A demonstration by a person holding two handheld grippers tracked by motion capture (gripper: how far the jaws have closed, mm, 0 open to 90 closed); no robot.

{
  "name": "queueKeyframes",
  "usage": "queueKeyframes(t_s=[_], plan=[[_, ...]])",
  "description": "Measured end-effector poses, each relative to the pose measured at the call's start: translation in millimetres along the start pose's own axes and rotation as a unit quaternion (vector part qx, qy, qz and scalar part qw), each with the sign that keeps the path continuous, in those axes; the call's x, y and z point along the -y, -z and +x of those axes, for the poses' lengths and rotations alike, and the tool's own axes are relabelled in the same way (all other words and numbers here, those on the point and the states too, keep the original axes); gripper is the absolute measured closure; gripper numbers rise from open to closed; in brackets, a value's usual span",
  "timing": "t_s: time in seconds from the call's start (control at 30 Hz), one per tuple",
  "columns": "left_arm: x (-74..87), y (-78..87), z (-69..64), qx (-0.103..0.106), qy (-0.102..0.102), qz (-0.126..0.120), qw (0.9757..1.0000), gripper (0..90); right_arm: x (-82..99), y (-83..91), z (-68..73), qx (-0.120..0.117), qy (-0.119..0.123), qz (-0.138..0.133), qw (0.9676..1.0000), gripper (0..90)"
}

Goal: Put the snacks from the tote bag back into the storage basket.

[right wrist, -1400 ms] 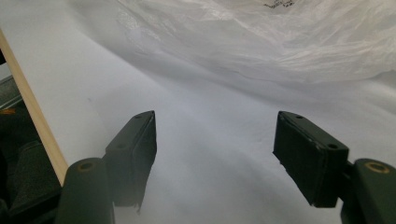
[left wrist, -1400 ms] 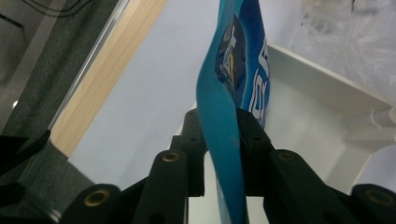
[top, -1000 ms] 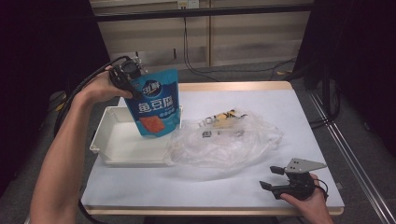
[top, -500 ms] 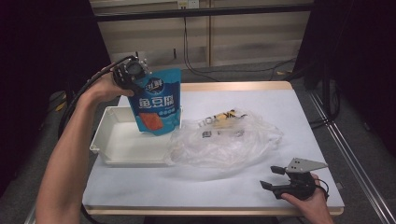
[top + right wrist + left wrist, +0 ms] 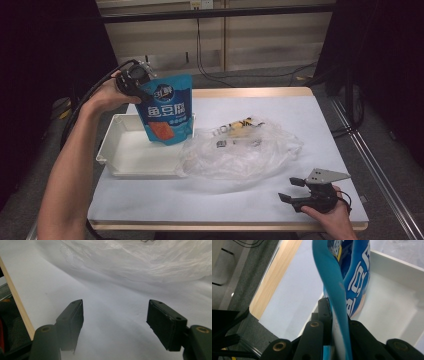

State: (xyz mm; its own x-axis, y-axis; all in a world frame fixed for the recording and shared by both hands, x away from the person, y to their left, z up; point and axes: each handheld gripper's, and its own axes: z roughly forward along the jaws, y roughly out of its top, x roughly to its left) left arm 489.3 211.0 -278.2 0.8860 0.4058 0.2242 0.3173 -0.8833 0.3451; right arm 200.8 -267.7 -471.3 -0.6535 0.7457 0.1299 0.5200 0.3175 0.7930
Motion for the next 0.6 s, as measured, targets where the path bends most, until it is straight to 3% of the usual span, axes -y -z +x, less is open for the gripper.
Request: queueKeyframes(t_s=[0.1, 0.2, 0.27, 0.4, 0.6], plan=[[-1.8, -2.4, 0.7, -0.018, -0.013, 0.003, 0.9997, 86.1, -0.6, -1.5, -1.1, -0.003, -0.002, 0.001, 1.0, 29.6], [-3.5, -3.5, 2.1, -0.018, -0.007, -0.011, 0.9998, 85.7, -1.1, -2.4, -2.0, -0.005, -0.005, -0.001, 1.0, 29.6], [-3.7, -3.4, 3.4, -0.004, -0.01, -0.005, 0.9999, 84.9, -1.4, -2.7, -2.9, -0.006, -0.006, -0.001, 1.0, 29.6], [-3.8, -5.9, 0.3, 0.002, 0.004, -0.013, 0.9999, 81.8, -2.6, -4.2, -4.3, -0.01, -0.002, -0.002, 0.9999, 29.6], [-4.6, -6.2, -3.2, -0.012, 0.008, -0.012, 0.9998, 72.3, -3.4, -4.2, -2.6, -0.01, 0.001, 0.0, 0.9999, 29.6]])
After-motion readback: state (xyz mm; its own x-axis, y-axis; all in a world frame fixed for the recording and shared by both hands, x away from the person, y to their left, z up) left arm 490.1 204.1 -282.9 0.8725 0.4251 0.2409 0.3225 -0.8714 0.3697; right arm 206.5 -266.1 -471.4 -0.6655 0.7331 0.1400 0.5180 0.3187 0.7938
